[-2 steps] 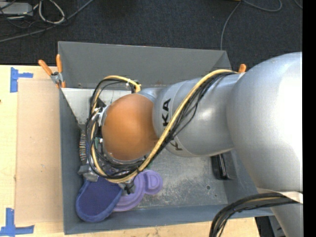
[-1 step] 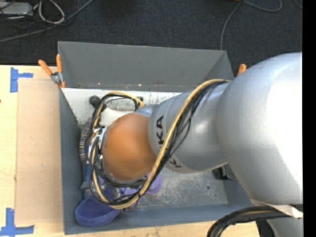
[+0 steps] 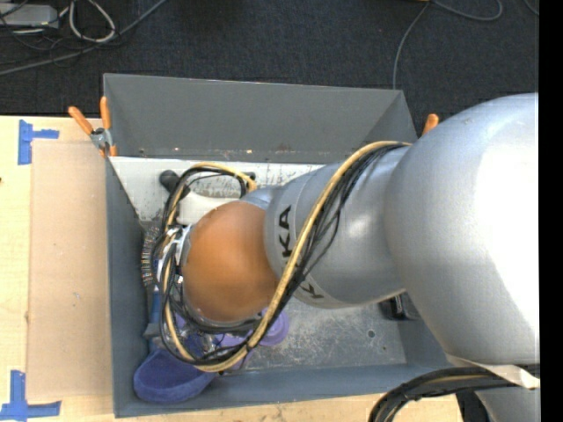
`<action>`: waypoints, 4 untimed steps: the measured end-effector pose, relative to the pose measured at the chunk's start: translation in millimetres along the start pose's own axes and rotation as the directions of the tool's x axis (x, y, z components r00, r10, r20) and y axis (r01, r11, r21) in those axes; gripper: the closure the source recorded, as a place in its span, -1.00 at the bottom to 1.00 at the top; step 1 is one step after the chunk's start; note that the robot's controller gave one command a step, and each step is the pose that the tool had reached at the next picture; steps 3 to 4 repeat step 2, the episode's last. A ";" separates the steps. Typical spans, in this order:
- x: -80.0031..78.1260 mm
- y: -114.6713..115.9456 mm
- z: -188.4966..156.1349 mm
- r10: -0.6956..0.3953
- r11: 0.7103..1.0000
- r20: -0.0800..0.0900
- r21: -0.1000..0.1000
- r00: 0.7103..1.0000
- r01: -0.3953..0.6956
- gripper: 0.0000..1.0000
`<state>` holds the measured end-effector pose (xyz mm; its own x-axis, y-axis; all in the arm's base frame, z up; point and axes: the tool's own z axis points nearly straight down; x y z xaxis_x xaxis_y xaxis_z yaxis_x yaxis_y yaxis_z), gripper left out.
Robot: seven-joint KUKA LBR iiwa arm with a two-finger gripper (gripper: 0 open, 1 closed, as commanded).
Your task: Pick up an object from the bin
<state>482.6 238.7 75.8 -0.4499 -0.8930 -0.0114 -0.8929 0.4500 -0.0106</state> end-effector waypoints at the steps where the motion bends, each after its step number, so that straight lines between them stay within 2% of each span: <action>1: 1.5 -0.5 -20.8 0.002 1.000 -0.006 -0.001 1.000 -0.002 1.00; 2: -0.5 0.1 -52.4 0.002 1.000 -0.002 -0.003 1.000 -0.002 1.00; 4: -0.5 0.1 -52.4 0.002 1.000 -0.002 -0.003 1.000 -0.002 1.00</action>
Offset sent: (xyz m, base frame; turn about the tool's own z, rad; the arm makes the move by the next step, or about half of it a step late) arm -0.0008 -0.0012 0.0224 0.0014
